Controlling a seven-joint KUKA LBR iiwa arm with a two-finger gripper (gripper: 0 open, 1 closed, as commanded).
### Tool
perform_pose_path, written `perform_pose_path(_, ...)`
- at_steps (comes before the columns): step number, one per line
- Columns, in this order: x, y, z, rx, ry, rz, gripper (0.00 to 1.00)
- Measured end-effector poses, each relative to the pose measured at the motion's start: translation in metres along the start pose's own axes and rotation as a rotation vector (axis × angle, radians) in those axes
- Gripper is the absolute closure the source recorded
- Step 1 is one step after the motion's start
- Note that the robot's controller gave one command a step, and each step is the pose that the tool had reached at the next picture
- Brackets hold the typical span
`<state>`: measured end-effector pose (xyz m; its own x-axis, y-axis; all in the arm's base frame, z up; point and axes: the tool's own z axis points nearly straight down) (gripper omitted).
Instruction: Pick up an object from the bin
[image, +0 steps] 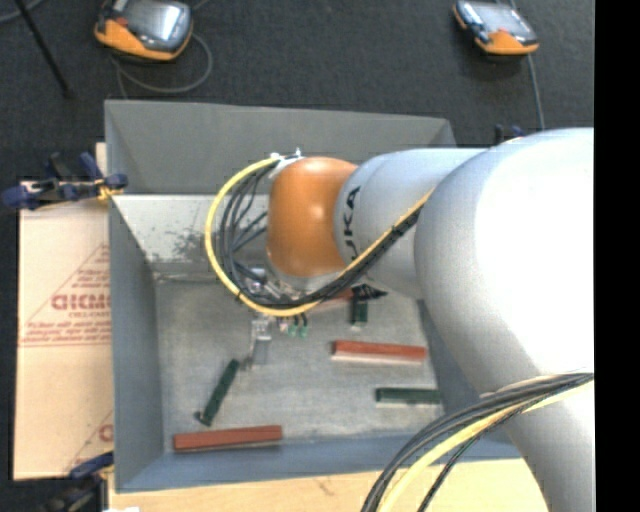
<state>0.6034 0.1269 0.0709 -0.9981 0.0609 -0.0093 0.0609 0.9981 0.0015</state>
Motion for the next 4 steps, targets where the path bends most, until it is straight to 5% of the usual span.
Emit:
perform_pose_path(1,-0.004,-0.047,-0.096,0.001,-0.003,0.051,0.00)
perform_pose_path(2,-0.038,-0.063,0.005,0.003,0.008,-0.022,0.00)
perform_pose_path(3,-0.039,-0.062,0.000,0.002,0.004,-0.024,1.00)
perform_pose_path(4,-0.031,-0.027,-0.142,-0.001,-0.004,-0.147,1.00)
